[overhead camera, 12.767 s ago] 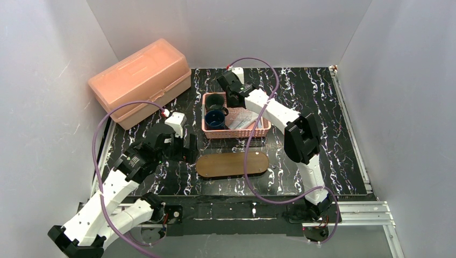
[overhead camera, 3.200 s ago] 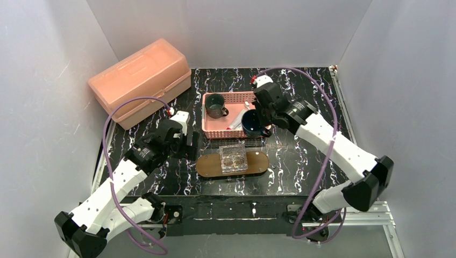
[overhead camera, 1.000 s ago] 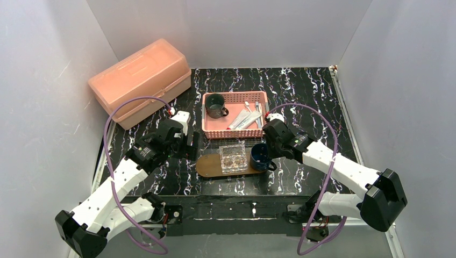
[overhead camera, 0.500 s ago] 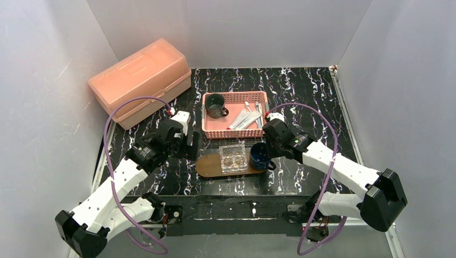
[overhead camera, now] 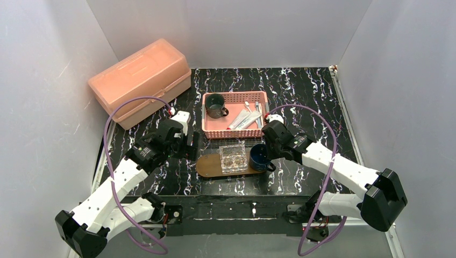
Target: Prepare toiletry sets of a toothbrush and toothpaste on the tray
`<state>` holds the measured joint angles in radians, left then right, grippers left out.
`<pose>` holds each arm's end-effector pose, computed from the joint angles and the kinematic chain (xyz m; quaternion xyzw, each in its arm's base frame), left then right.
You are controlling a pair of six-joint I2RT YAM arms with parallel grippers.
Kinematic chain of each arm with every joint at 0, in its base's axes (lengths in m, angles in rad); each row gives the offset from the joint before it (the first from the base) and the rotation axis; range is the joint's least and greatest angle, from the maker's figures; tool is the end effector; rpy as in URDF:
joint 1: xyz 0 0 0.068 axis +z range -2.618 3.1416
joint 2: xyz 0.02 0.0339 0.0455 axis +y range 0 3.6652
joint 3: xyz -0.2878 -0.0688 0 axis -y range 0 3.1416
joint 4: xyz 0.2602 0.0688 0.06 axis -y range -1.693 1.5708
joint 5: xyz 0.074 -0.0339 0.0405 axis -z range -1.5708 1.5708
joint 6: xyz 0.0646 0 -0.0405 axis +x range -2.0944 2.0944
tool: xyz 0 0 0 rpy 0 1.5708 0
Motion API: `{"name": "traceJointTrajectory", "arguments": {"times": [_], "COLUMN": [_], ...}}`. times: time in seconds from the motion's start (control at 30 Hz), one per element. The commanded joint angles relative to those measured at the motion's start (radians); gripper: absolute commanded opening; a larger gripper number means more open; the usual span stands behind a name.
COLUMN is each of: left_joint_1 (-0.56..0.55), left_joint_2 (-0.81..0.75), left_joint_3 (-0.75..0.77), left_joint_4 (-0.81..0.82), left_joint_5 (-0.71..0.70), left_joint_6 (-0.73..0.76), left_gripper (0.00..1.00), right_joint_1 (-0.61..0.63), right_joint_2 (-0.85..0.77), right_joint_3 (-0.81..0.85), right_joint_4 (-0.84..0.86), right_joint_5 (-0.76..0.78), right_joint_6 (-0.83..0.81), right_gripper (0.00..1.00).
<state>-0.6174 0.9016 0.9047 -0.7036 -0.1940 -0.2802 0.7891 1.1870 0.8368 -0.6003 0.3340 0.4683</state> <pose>0.1756 -0.1094 0.3115 0.1112 0.8966 -0.1029 0.4161 0.1952 0.1666 0.2376 -0.0999 0.9351 0.0490 0.3365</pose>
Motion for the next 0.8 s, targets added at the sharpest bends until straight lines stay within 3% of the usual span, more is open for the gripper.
{"name": "traceJointTrajectory", "arguments": {"times": [0.0, 0.33, 0.77], "left_joint_1": [-0.001, -0.001, -0.001], "left_joint_2": [-0.013, -0.009, 0.007], "left_joint_3": [0.017, 0.017, 0.017], "left_joint_4": [-0.004, -0.004, -0.001], "left_joint_5": [0.006, 0.008, 0.018], "left_joint_6": [0.007, 0.007, 0.006], "left_gripper": [0.98, 0.98, 0.98], "right_joint_1": [0.015, 0.024, 0.027], "right_joint_2": [-0.012, -0.02, -0.008], "right_joint_3": [0.002, 0.06, 0.245], "right_joint_4": [0.034, 0.001, -0.081], "right_joint_5": [-0.009, 0.026, 0.127], "right_joint_6": [0.015, 0.012, -0.033], "right_gripper": [0.21, 0.44, 0.53]}}
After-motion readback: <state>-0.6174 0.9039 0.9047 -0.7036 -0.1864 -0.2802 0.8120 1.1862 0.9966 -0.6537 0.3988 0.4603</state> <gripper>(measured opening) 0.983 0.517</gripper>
